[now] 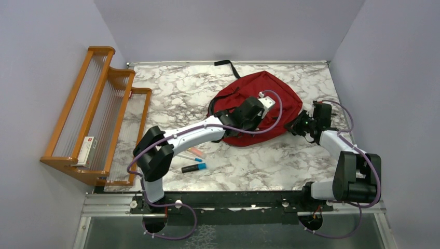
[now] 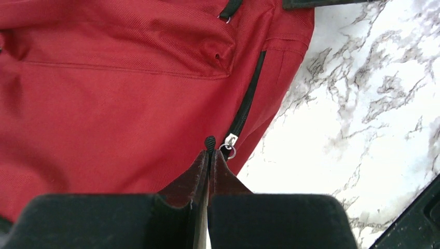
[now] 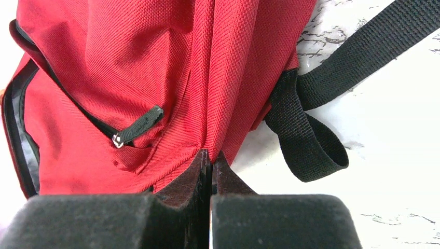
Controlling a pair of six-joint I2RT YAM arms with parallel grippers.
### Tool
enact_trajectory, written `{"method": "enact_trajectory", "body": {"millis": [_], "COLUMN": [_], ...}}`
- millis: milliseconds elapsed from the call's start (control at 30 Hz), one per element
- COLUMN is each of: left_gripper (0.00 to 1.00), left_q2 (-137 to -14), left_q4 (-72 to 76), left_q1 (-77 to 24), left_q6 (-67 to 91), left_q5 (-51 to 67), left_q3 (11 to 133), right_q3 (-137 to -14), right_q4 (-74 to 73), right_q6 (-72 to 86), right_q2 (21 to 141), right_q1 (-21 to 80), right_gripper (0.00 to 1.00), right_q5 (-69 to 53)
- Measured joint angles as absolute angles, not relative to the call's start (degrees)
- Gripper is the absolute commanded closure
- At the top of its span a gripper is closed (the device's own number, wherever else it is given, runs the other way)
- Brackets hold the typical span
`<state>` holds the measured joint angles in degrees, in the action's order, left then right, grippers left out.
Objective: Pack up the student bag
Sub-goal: Zip the student bag at the center of the board.
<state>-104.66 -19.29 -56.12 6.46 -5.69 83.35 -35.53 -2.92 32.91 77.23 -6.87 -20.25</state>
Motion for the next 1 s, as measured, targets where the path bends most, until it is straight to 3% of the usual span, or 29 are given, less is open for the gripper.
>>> {"method": "enact_trajectory", "body": {"millis": [700,800,1000], "left_gripper": [1.0,1.0,1.0], "left_q2": [-87.3,-86.6,-86.3], "left_q4": [-19.8,-18.9,-15.3], "left_q1": [-51.7,-47.3,-41.6], "left_q6": [5.4,5.8,5.4], "left_q5": [-17.4,-15.9,-7.8], "left_q3": [68.9,66.8,65.8], "right_q3": [-36.3,-36.3,-36.3], "right_q4": [-3.8,-4.4,-6.7], "right_q6": [31.7,31.4,29.1], "right_q2": [78.2,77.8,73.0], "right_q1": [-8.0,-8.0,-8.7], "right_gripper": [0.94,0.87,0.55], "right_q5": [-20.0,-20.0,-19.7]}}
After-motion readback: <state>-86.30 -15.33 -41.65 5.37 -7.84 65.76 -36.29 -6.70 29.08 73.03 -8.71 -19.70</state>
